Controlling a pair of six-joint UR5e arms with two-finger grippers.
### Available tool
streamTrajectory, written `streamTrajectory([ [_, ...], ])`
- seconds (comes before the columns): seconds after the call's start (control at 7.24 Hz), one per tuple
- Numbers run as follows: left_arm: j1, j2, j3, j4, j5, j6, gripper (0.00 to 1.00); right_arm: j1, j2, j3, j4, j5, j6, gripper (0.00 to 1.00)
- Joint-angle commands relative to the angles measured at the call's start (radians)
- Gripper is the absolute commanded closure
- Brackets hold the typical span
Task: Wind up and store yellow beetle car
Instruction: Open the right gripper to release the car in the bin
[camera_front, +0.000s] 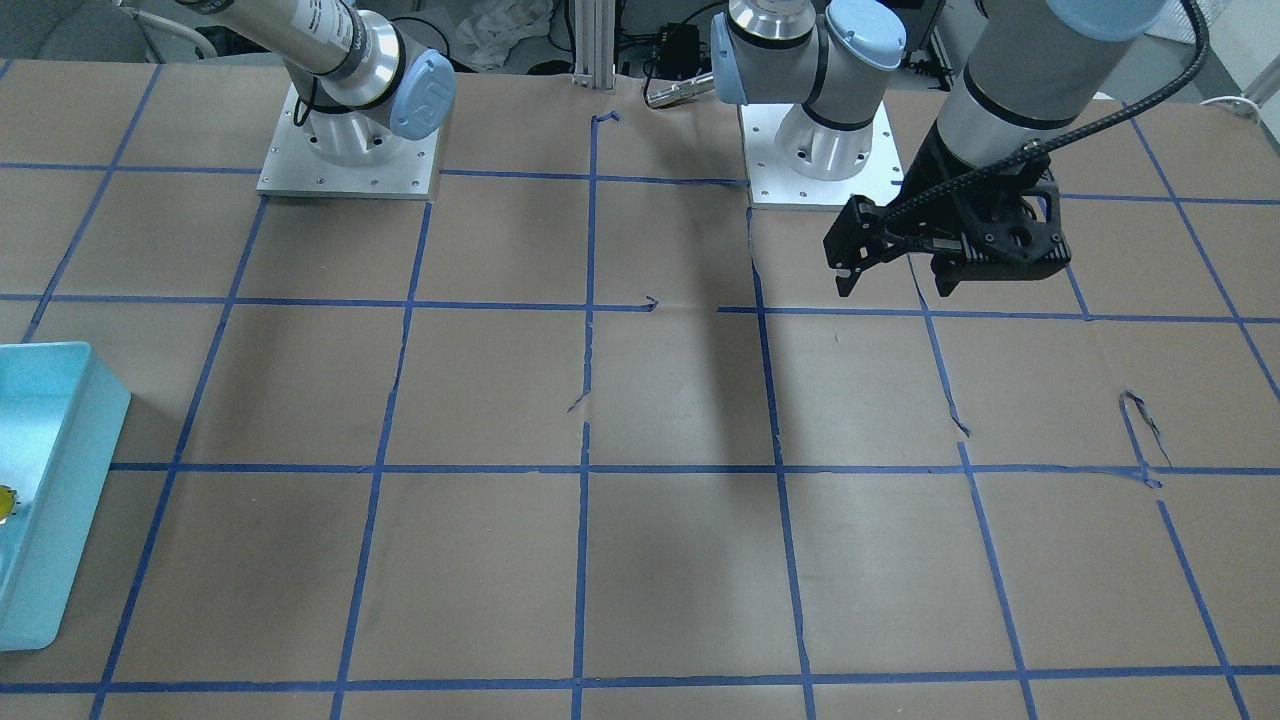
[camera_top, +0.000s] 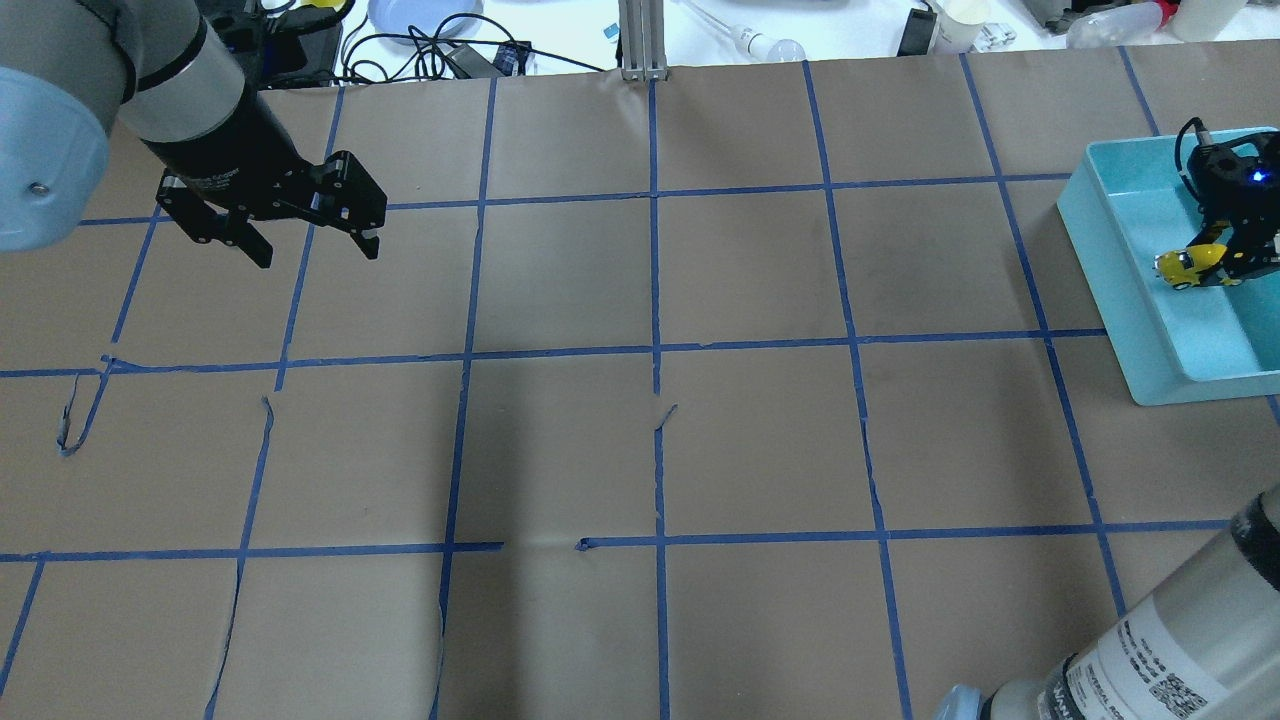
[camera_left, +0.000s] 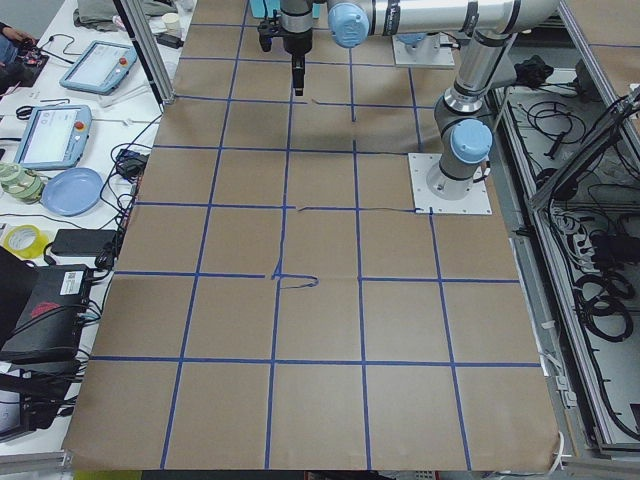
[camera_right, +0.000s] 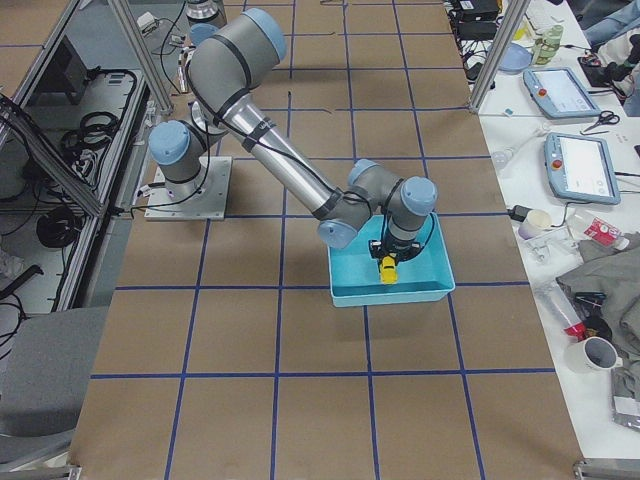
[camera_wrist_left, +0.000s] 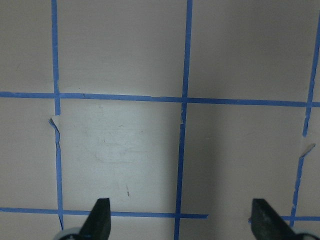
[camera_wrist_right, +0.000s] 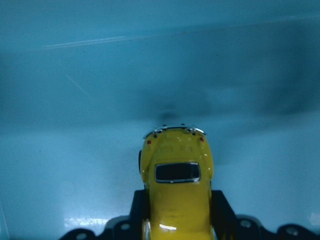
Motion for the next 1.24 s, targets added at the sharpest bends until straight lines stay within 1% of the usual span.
streamTrajectory([
  [0.0,-0.001,0.002,-0.001,-0.001,-0.002,0.001,0.00,0.000,-0.006,0.030,-0.021,-0.002,0.000,0.15],
  [0.14,-0.001,0.002,0.001,-0.001,-0.003,0.001,0.00,0.000,-0.021,0.024,-0.012,0.001,0.000,0.09],
  [0.28,-0.001,0.014,0.011,-0.001,-0.003,0.015,0.00,0.000,-0.076,0.019,0.029,-0.001,0.012,0.02],
  [0.41,-0.002,0.028,0.004,-0.002,-0.003,0.041,0.00,0.003,-0.163,0.007,0.147,0.001,0.026,0.00],
  [0.55,-0.002,0.043,-0.001,-0.010,-0.002,0.044,0.00,0.017,-0.237,-0.008,0.282,0.039,0.089,0.00],
  [0.69,-0.002,0.047,-0.001,-0.021,-0.002,0.047,0.00,0.059,-0.283,-0.010,0.376,0.098,0.152,0.00],
  [0.83,-0.002,0.044,-0.003,-0.019,0.000,0.047,0.00,0.160,-0.355,-0.011,0.466,0.117,0.246,0.00],
  [0.97,0.002,0.042,-0.004,-0.019,0.000,0.049,0.00,0.270,-0.428,-0.011,0.479,0.117,0.395,0.00],
  [1.11,0.002,0.037,-0.004,-0.019,-0.002,0.049,0.00,0.360,-0.464,-0.007,0.507,0.125,0.577,0.00],
])
